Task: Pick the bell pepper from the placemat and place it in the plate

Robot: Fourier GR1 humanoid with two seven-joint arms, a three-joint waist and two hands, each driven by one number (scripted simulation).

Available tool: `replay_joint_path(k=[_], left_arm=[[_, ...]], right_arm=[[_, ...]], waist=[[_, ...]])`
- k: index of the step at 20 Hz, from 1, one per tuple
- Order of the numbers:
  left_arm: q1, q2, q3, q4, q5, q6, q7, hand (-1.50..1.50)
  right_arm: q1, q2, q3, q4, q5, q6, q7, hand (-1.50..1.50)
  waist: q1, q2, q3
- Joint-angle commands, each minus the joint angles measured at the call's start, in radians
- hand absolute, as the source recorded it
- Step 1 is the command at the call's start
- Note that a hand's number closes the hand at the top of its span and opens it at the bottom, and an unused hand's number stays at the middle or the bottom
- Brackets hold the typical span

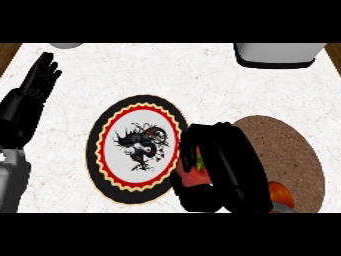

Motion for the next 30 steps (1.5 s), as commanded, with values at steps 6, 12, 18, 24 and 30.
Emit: replay_joint_path(k=[6, 12, 18, 24, 30], left_arm=[[-0.041, -0.048, -0.032, 0.056, -0.050, 0.020, -0.033, 0.00], [-0.019, -0.039, -0.020, -0.024, -0.035, 0.014, 0.032, 0.00], [-0.080, -0.002, 0.009, 0.016, 0.010, -0.049, 0.039, 0.00], [-0.085, -0.043, -0.033, -0.015, -0.017, -0.023, 0.067, 0.00], [-0.112, -0.049, -0.030, 0.020, -0.026, -0.025, 0.030, 0.00]], right_arm=[[-0.334, 0.034, 0.151, 0.470, -0.141, -0.346, 0.156, 1.50], [-0.504, 0.034, 0.279, 0.740, -0.223, -0.495, 0.181, 1.50], [-0.641, 0.034, 0.330, 0.934, -0.452, -0.613, 0.158, 1.50], [-0.627, 0.034, 0.411, 0.997, -0.653, -0.735, 0.072, -1.50], [-0.631, 0.034, 0.384, 1.041, -0.781, -0.899, -0.142, -1.50]], waist=[[0.015, 0.006, 0.000], [0.024, 0.003, 0.000], [0.058, 0.011, 0.000], [0.080, 0.016, 0.001], [0.082, 0.021, 0.001]])
